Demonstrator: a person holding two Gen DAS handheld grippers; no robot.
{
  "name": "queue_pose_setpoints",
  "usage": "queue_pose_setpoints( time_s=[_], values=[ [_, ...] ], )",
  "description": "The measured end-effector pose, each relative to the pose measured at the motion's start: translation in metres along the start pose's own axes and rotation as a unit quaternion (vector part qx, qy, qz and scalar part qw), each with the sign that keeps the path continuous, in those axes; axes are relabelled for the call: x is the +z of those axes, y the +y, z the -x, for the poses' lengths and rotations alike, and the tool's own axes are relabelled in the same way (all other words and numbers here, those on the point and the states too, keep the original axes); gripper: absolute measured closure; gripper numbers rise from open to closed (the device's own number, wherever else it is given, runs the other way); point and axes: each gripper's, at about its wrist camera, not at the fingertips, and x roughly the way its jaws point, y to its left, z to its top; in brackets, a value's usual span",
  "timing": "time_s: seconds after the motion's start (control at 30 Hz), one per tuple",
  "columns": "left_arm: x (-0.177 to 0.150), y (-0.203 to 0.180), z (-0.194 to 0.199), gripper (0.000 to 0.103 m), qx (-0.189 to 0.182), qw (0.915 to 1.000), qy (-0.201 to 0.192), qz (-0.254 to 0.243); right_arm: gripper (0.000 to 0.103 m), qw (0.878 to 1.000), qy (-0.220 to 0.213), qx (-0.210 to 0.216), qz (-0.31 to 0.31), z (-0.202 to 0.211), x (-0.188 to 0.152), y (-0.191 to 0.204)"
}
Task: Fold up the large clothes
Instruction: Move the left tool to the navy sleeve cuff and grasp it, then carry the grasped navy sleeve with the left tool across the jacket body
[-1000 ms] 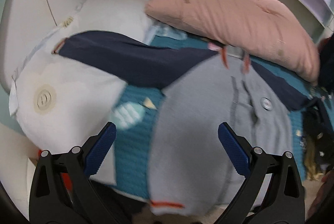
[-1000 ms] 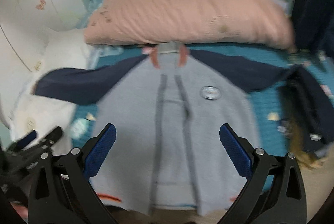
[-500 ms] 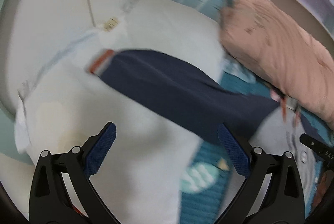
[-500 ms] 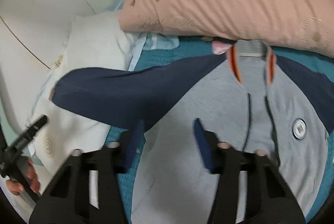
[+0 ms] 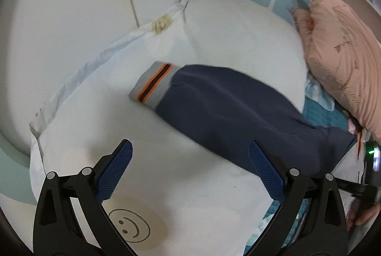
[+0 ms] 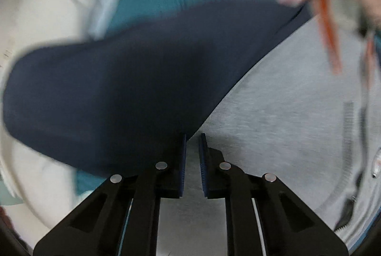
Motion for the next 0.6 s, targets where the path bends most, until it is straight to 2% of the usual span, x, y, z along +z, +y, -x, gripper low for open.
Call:
queue_pose_setpoints(
  time_s=[0.07, 0.17, 0.3, 0.33, 0.4, 0.47, 0.53, 0.57, 0.6],
  values=[
    [-0.002, 0.004, -0.007, 0.005, -0.009, 0.9999, 0.009, 0.004, 0.092, 1.000, 0.012, -0.013, 0.004, 0.002, 0.004, 0.004],
    [-0.002, 0.005, -0.019, 0.005, -0.009, 0.9995, 0.027, 0.009, 0.092, 0.998, 0.019, -0.041, 0.046, 0.000, 0.006, 0.015],
    [0.002, 0.009, -0.049, 0.005, -0.063, 0.9952, 0.066, 0.036, 0.092, 0.998, 0.024, -0.041, 0.041, -0.003, 0.009, 0.013],
    [0.003, 0.011, -0.059, 0.005, -0.066, 0.9935, 0.079, 0.049, 0.092, 0.998, 0.023, -0.039, 0.042, -0.003, 0.009, 0.013],
    [0.004, 0.015, -0.077, 0.005, -0.060, 0.9908, 0.092, 0.080, 0.092, 0.998, 0.020, -0.036, 0.043, -0.003, 0.009, 0.011],
    [0.008, 0.015, -0.081, 0.005, -0.053, 0.9912, 0.079, 0.092, 0.092, 0.998, 0.018, -0.033, 0.046, -0.003, 0.009, 0.009],
    [0.012, 0.012, -0.087, 0.006, -0.037, 0.9910, 0.086, 0.096, 0.092, 0.999, 0.017, -0.029, 0.042, -0.004, 0.009, 0.007],
    [0.013, 0.010, -0.086, 0.008, -0.030, 0.9911, 0.090, 0.094, 0.092, 0.999, 0.016, -0.028, 0.040, -0.004, 0.009, 0.006],
    [0.015, 0.008, -0.085, 0.023, -0.027, 0.9917, 0.088, 0.091, 0.092, 0.999, 0.014, -0.027, 0.040, -0.003, 0.009, 0.005]
  ],
)
